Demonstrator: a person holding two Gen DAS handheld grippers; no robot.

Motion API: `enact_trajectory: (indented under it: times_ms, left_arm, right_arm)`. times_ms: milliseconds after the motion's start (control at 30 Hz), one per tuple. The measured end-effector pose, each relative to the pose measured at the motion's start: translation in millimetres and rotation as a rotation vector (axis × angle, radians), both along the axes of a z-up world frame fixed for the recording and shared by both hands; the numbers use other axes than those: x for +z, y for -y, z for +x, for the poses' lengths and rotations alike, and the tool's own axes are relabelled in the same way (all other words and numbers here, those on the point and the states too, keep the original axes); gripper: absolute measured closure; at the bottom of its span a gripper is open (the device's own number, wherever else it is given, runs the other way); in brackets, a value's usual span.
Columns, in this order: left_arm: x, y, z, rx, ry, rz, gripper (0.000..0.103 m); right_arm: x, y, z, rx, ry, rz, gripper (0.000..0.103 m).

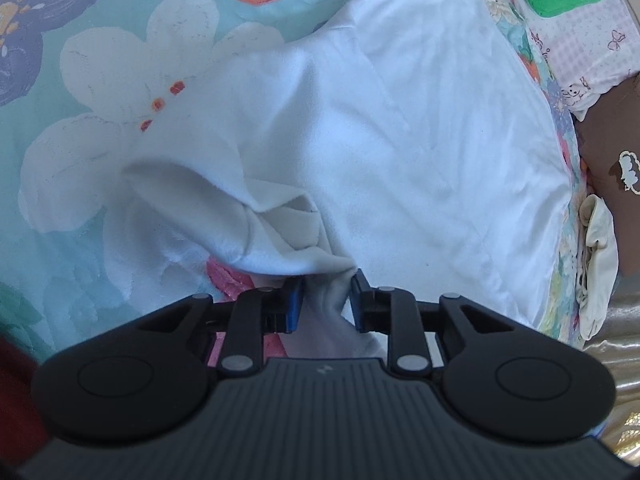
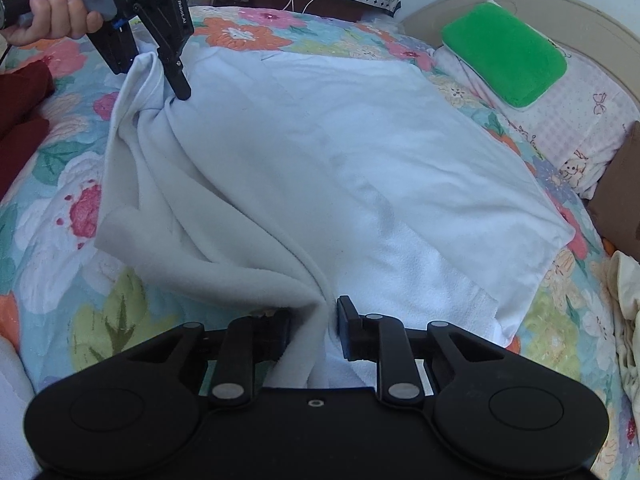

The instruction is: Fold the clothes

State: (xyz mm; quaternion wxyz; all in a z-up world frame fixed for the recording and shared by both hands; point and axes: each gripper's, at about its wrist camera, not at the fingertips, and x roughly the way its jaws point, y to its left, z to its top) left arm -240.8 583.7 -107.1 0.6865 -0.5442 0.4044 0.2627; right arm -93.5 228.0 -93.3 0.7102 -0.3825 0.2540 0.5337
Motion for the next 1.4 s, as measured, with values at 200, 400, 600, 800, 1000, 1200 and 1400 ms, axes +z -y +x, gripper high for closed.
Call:
enact_trajectory:
  times_ms: [200, 400, 600, 800, 1000, 1200, 1400]
  left_arm:
    - [0.6, 6.5, 9.4, -0.052, 0.021, -0.026, 0.023]
    - [10.5, 20.2, 6.4, -0.107, -0.065, 0.034, 0.023]
    - [-0.5, 5.8, -36.9, 0.133, -0.014, -0.116, 0.024]
    - [-16.1, -1.1, -44.8, 0.236, 0.044, -0.21, 0.016]
    - [-16.6, -1.0, -13.5, 0.164, -0.003, -0.183, 0.0]
    - [-0.4, 4.2, -8.8, 0.102, -0.016, -0.035, 0.07]
    - [-7.5, 0.9, -16.3, 0.133, -0.03, -0.061, 0.071]
  right_arm:
    - [-2.5, 1.8, -8.2, 0.036, 0.025, -0.019, 0.069]
    - [-1.8, 8.4, -11.9, 0.046, 0.027, -0.018, 0.067]
    - [-1.7, 14.6, -14.2, 0.063, 0.031, -0.013, 0.064]
    - [-5.6, 14.2, -23.5, 0.079, 0.088, -0.027, 0.059]
    - [-11.9, 7.7, -24.2, 0.15, 0.157, -0.042, 0.059]
    - [-13.4, -4.2, -19.9, 0.115, 0.157, -0.024, 0.059]
    - [-9.4, -8.3, -11.9, 0.053, 0.13, -0.006, 0.059]
